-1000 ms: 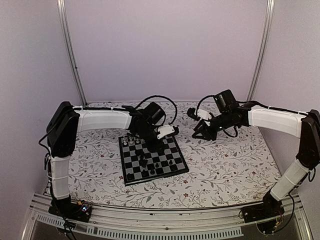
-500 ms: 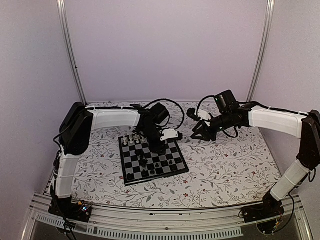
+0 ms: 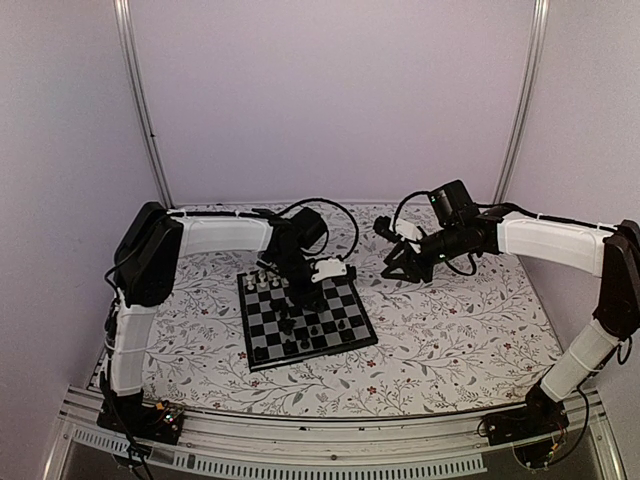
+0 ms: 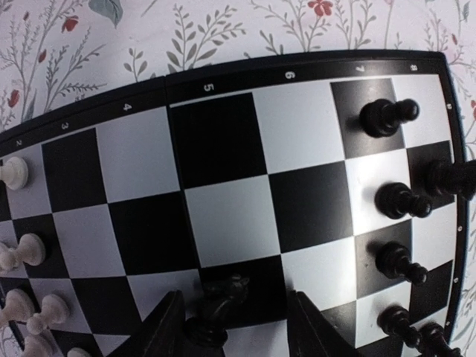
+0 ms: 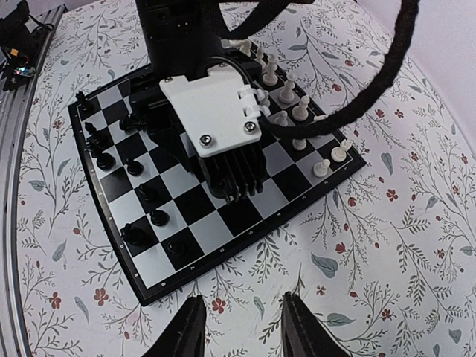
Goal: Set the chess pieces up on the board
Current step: Pick up the chess piece from the chessboard, then adjust the chess piece.
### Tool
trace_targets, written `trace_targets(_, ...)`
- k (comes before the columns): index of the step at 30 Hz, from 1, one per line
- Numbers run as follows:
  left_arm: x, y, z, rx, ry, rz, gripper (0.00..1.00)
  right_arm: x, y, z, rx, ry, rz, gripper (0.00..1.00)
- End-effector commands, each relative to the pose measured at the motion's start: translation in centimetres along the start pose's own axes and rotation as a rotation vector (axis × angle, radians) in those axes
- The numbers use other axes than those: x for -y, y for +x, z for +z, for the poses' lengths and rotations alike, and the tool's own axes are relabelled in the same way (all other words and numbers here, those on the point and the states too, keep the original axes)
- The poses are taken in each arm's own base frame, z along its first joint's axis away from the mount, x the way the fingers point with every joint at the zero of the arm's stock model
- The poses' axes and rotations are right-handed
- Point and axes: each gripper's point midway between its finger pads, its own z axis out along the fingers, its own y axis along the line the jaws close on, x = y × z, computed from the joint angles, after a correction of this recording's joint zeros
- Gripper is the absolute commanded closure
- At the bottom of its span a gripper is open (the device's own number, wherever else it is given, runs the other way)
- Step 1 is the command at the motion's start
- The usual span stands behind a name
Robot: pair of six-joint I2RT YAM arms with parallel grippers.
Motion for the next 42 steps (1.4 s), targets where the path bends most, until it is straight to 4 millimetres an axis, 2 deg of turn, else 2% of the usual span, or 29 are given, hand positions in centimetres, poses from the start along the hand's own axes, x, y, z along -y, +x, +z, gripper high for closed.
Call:
trace_targets(1,0.9,1.8,-0.6,-0.032,0.021,-0.019,0.52,-0.4,0.3,0.4,-0.003,-0.025,-0.002,0.63)
trace_targets(14,0.1,2.4,0.7,-0.087,-0.024,-0.048,0.68,-0.3,0.6,0.6,-0.013,-0.022,-0.002,0.64)
trace_targets(21,0.3,1.8,-0.3,-0.065,-0.033,-0.053,0.77,-0.4,0.3,0.4,-0.001,-0.027,-0.004,0.64)
trace_targets(24,0.2,0.8,-1.4,-0.019,-0.044,-0.069,0.81,-0.2,-0.3,0.3,0.011,-0.025,0.007,0.64)
trace_targets(27,-0.4,-0.2,-2.7,0.028,-0.065,-0.11,0.86,1.0,-1.5,-0.1,0.03,0.023,0.042,0.64)
trace_targets(34,-1.2,-2.6,-7.2,0.209,-0.106,-0.192,0.89,3.4,-4.6,-1.3,0.127,0.025,0.212,0.64)
trace_targets(37,-1.3,-3.9,-9.4,0.308,-0.143,-0.222,0.89,3.1,-5.5,-0.9,0.15,-0.07,0.31,0.62)
trace_targets(42,-0.5,-5.4,-12.4,0.478,-0.204,-0.24,0.89,1.1,-6.0,1.6,0.131,-0.345,0.48,0.59)
